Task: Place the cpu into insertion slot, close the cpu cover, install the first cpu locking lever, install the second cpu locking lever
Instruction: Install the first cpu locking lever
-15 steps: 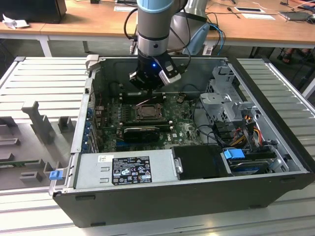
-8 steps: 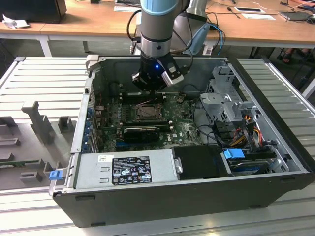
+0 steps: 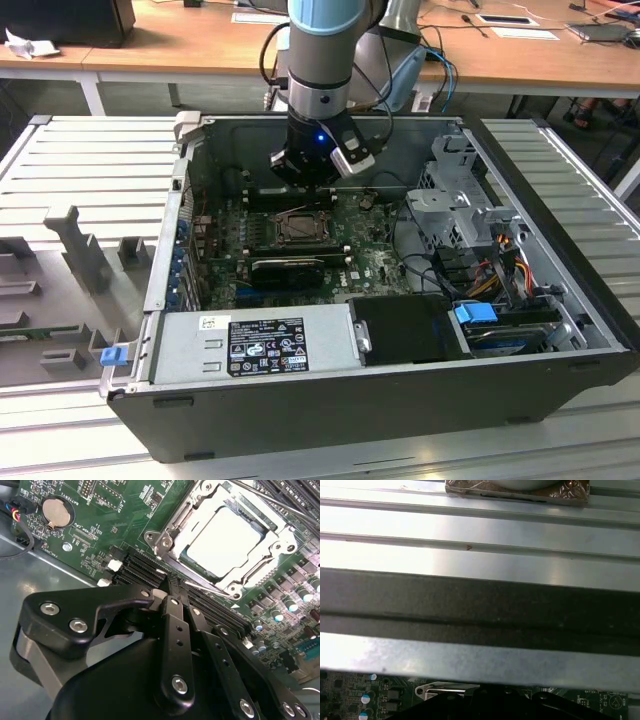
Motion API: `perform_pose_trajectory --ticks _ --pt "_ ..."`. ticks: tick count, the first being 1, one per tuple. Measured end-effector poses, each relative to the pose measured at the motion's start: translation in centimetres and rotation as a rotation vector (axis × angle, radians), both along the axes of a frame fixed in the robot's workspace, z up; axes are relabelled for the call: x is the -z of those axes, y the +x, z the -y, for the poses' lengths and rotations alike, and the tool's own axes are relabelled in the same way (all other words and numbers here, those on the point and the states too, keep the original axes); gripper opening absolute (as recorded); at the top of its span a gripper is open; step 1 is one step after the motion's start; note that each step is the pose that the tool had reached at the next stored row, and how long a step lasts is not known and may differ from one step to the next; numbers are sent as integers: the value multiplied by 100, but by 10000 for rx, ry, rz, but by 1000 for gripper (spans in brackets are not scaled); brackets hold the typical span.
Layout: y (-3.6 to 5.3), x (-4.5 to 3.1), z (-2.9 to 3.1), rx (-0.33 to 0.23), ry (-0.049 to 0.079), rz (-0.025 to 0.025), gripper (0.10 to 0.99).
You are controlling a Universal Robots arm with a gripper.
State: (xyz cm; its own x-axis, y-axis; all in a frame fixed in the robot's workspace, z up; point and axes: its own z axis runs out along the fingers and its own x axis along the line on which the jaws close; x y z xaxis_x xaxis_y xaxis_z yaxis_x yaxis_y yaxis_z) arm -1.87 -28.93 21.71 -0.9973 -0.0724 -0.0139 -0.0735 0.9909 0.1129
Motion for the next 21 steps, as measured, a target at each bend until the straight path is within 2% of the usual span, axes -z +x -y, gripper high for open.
perform_pose_trajectory --ticks 11,21 --pt "1 21 0 0 3 2 106" --pt "15 101 0 0 -10 0 106"
